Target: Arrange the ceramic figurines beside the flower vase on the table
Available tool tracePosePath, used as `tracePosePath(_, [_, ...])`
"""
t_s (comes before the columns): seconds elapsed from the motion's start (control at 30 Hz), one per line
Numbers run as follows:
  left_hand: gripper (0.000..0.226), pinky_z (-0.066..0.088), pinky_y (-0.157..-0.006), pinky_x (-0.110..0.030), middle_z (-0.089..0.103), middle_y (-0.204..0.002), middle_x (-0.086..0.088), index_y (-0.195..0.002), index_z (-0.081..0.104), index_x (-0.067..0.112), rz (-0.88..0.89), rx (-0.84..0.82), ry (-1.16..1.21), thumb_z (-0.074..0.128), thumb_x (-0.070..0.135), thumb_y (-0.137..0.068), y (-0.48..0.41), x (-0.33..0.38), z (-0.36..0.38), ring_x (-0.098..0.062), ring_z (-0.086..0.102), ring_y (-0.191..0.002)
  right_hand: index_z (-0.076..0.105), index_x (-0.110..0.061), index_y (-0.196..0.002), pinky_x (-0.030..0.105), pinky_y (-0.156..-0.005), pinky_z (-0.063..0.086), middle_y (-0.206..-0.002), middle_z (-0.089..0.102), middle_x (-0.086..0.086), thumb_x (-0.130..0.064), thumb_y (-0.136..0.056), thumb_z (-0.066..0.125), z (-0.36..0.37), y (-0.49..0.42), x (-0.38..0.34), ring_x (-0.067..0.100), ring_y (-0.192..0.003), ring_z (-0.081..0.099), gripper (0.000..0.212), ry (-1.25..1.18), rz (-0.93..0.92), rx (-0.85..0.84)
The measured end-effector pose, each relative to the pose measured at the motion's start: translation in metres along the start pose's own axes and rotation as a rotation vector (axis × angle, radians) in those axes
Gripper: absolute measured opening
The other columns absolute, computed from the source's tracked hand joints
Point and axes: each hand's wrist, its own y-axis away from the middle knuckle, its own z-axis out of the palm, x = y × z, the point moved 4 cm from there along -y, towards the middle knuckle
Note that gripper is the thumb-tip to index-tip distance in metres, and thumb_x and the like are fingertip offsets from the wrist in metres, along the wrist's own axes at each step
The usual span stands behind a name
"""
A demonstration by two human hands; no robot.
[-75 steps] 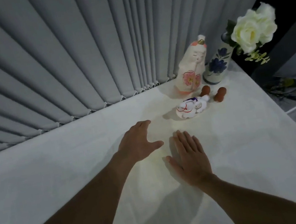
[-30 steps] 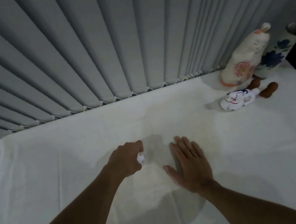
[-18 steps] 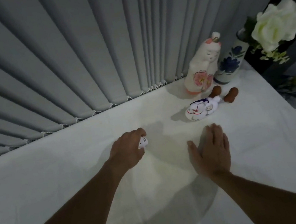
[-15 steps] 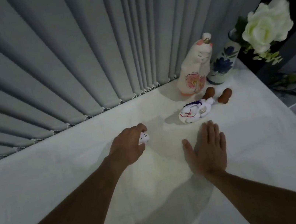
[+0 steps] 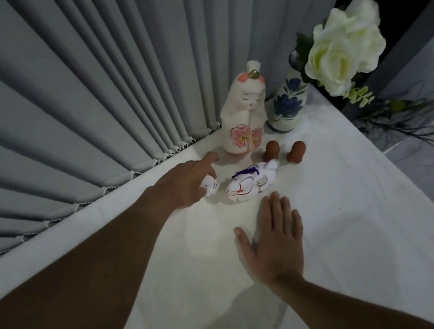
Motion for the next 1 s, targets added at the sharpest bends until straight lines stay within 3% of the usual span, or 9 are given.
tracePosePath(0.1, [0.077,0.053,-0.082,-0.039,0.065,-0.107,0.013,-0.140,0.029,0.033,0.040,-0.036,-0.060,0.070,0.008,-0.080,-0.010,0.001,0.000,-0.021,0.064,-0.099,0.015,-0.007,-0.162,0.051,-0.128,0.011,-0.171,0.013,0.014,-0.070,-0.096,0.033,0.000,-0.001,0.001,0.032,-0.159,0.009,0.092,-0.017,0.004,0.004])
tracePosePath(0.27, [0.077,0.053,-0.084,-0.041,0.064,-0.103,0.016,-0.139,0.030,0.035,0.065,-0.055,-0.052,0.072,0.010,-0.080,-0.014,-0.003,-0.001,-0.019,0.062,-0.098,0.013,-0.009,-0.162,0.049,-0.129,0.006,-0.172,0.010,0.012,-0.071,-0.096,0.030,0.001,-0.002,0.002,0.030,-0.159,0.004,0.092,-0.020,0.011,-0.015])
tracePosePath(0.43, [0.082,0.052,-0.089,-0.039,0.067,-0.121,0.007,-0.146,0.027,0.030,0.060,0.000,-0.034,0.073,0.009,-0.082,-0.009,-0.005,0.003,-0.022,0.064,-0.107,0.014,-0.010,-0.162,0.049,-0.129,0.008,-0.172,0.011,0.011,-0.072,-0.096,0.028,0.000,-0.004,0.002,0.031,-0.159,0.007,0.091,-0.010,0.014,-0.013])
tracePosePath(0.6, [0.106,0.047,-0.102,-0.046,0.047,-0.151,-0.001,-0.158,0.006,0.023,-0.029,0.058,-0.052,0.078,0.017,-0.081,0.009,-0.010,0.008,-0.024,0.052,-0.133,0.012,-0.008,-0.162,0.049,-0.129,0.008,-0.172,0.011,0.012,-0.071,-0.097,0.027,0.000,-0.003,0.004,0.031,-0.159,0.006,0.092,0.001,0.000,-0.011])
tracePosePath(0.73, [0.110,0.044,-0.105,-0.047,0.040,-0.154,-0.008,-0.159,-0.002,0.017,-0.103,0.087,-0.154,0.077,0.024,-0.083,0.032,-0.009,0.010,-0.030,0.046,-0.134,0.007,-0.009,-0.163,0.049,-0.129,0.004,-0.172,0.006,0.012,-0.073,-0.096,0.020,-0.001,-0.005,0.003,0.032,-0.159,0.003,0.094,0.034,0.009,-0.049])
tracePosePath(0.9, [0.105,0.042,-0.108,-0.047,0.039,-0.154,-0.010,-0.159,0.000,0.015,-0.202,0.094,-0.212,0.072,0.036,-0.086,0.072,0.000,0.009,-0.034,0.045,-0.134,-0.008,-0.010,-0.162,0.046,-0.129,-0.004,-0.172,-0.013,0.010,-0.076,-0.094,0.020,-0.009,-0.005,0.003,0.029,-0.159,-0.011,0.099,0.012,-0.015,-0.226])
tracePosePath(1.0, [0.097,0.040,-0.109,-0.043,0.040,-0.151,-0.010,-0.159,0.004,0.016,-0.221,0.152,-0.229,0.066,0.041,-0.090,0.103,0.008,0.002,-0.034,0.043,-0.133,0.001,-0.011,-0.163,0.045,-0.129,0.001,-0.173,-0.002,0.009,-0.076,-0.094,0.021,-0.033,0.003,-0.004,0.026,-0.160,-0.003,0.097,-0.046,-0.015,-0.214])
